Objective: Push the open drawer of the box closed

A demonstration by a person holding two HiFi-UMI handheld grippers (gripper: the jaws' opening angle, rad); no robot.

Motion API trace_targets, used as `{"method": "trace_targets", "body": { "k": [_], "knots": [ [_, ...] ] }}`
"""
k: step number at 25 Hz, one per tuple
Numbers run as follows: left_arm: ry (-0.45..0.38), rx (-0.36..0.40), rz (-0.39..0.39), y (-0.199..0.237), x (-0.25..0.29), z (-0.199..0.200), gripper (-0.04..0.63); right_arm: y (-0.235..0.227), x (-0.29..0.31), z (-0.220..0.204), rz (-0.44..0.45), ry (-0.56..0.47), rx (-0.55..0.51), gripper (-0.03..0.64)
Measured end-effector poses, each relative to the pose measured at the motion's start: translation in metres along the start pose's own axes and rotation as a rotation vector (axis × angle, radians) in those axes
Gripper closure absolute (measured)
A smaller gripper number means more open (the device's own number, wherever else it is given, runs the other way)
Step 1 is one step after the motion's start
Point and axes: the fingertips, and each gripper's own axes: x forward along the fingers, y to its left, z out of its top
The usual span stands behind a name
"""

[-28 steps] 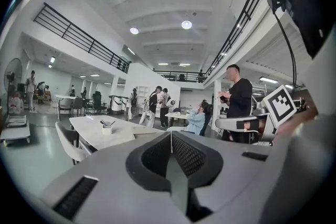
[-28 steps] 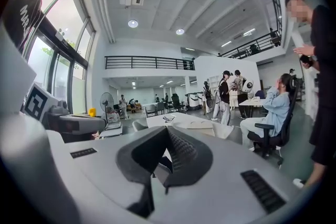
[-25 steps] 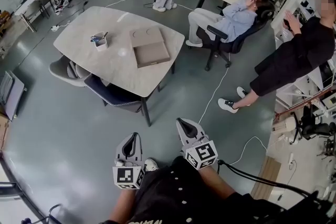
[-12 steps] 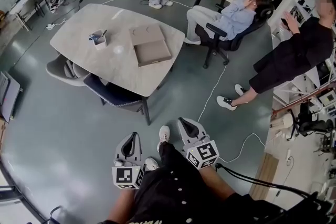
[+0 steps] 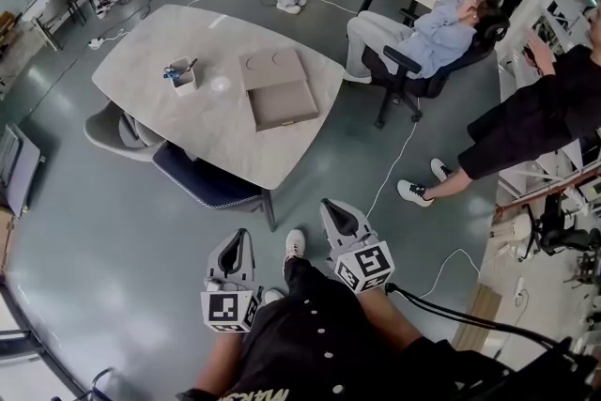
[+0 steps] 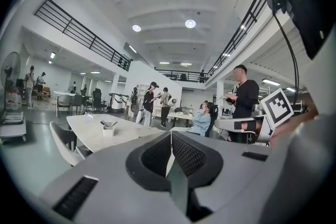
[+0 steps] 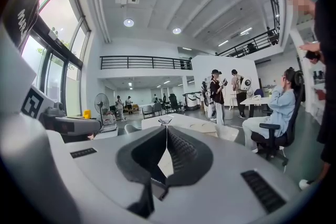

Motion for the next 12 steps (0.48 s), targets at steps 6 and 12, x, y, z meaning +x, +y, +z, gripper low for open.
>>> {"method": "trace_targets", "body": {
  "k": [6,12],
  "knots": [
    [0.005,0.000,0.023,0.024,0.061,0.015,0.578,-0.031,0.057,0.012,0.020,0.006,0.001,0.618],
    [0.002,0.011,0.033,0.036,0.117,0.032,0.578,-0.066,0.102,0.027,0.041,0.000,0.010,0.618]
  ]
}}
